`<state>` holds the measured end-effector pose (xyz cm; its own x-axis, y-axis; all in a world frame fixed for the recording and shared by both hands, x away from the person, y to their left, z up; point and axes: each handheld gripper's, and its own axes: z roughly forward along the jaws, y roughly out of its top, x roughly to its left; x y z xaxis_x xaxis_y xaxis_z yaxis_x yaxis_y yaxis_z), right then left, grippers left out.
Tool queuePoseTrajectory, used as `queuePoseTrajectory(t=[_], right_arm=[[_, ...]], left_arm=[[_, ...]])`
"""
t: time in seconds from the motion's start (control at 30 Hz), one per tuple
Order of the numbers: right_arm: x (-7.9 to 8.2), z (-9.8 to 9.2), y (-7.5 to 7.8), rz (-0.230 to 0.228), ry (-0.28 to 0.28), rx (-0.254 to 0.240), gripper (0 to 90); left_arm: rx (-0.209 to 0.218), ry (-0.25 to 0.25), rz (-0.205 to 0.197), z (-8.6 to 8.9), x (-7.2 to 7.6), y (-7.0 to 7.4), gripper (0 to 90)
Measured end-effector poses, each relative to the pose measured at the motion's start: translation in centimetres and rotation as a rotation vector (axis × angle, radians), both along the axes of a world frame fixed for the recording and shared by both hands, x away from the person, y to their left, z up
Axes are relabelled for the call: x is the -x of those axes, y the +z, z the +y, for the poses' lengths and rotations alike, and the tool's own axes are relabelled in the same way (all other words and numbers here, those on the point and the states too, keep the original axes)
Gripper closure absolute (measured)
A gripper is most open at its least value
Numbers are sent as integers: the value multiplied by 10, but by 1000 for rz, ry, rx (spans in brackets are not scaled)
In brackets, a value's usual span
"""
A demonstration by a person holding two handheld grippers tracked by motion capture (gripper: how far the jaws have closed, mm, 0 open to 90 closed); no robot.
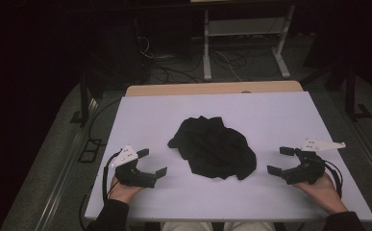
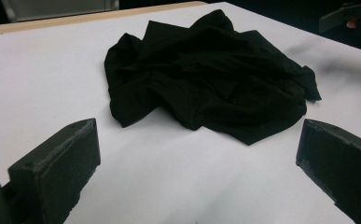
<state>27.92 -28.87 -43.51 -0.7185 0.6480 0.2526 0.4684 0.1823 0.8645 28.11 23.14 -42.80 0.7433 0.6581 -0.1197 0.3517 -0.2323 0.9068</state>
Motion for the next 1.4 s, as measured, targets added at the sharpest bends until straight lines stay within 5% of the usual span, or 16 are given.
queuePoseTrajectory(t=[0.63, 1.0, 1.4], right_arm=[[1, 1, 4, -16, 1, 13, 0], [2, 8, 16, -36, 19, -3, 0], [-7, 20, 28, -43, 38, 36, 0]], left_arm=[[-13, -12, 2, -4, 0, 0, 0], [-19, -9, 9, -9, 0, 0, 0], [-26, -8, -5, -15, -5, 8, 0]])
